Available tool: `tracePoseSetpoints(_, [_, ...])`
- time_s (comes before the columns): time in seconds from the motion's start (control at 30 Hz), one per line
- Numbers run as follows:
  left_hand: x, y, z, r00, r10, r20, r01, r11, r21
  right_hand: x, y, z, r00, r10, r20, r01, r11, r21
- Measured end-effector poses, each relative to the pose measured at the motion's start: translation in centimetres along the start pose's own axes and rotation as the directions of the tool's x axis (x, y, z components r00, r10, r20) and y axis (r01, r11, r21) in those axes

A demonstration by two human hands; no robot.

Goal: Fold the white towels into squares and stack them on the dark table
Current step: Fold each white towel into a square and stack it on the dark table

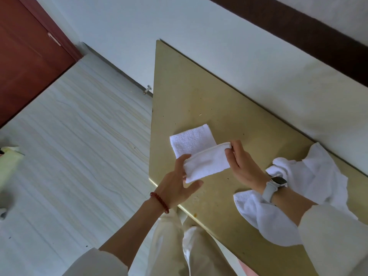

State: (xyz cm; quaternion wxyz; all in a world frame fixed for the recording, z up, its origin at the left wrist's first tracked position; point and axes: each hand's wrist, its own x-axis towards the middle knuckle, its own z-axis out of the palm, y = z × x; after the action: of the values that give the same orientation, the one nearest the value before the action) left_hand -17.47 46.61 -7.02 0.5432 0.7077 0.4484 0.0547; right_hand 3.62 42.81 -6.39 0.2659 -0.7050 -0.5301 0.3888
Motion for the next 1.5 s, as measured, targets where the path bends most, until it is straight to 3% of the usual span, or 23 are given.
tracePoseSetpoints(0.1, [0.3,-0.5,0.2,0.991,-0.115,-0.073,0.113,0.993,-0.025,0.0,0.2,-0.1,0.999,0.041,-0.034,-0.04,0.999,0.021])
tracePoseSetpoints(0.2, [0.9,0.2,-0.1,0.973,-0.129,-0.193,0.129,0.992,-0.014,0.9,-0.6,0.1,0.996,0.058,-0.074,-0.059,0.998,-0.005])
tracePoseSetpoints(0.33, [2.5,1.4,-0.9,0.94,-0.22,-0.261,0.175,0.967,-0.186,2.8,-1.7,0.7,0.992,0.021,-0.123,-0.027,0.999,-0.047])
tracePoseSetpoints(0.57, [4.7,1.0,-1.2,0.794,-0.299,-0.529,0.225,0.953,-0.201,6.1,-1.8,1.5,0.991,0.027,-0.13,-0.05,0.984,-0.172])
tracePoseSetpoints(0.8, [6.0,0.5,-1.6,0.767,-0.378,-0.519,0.322,0.926,-0.198,7.8,-0.9,2.4,0.986,0.088,-0.144,-0.123,0.959,-0.256])
tracePoseSetpoints(1.07, [6.9,0.2,-2.0,0.717,-0.34,-0.609,0.277,0.94,-0.199,8.4,-0.4,2.9,0.975,0.125,-0.185,-0.165,0.962,-0.22])
tracePoseSetpoints(1.5, [8.3,0.1,-2.7,0.685,-0.44,-0.581,0.466,0.877,-0.115,9.0,-0.5,3.6,0.957,0.174,-0.231,-0.235,0.933,-0.271])
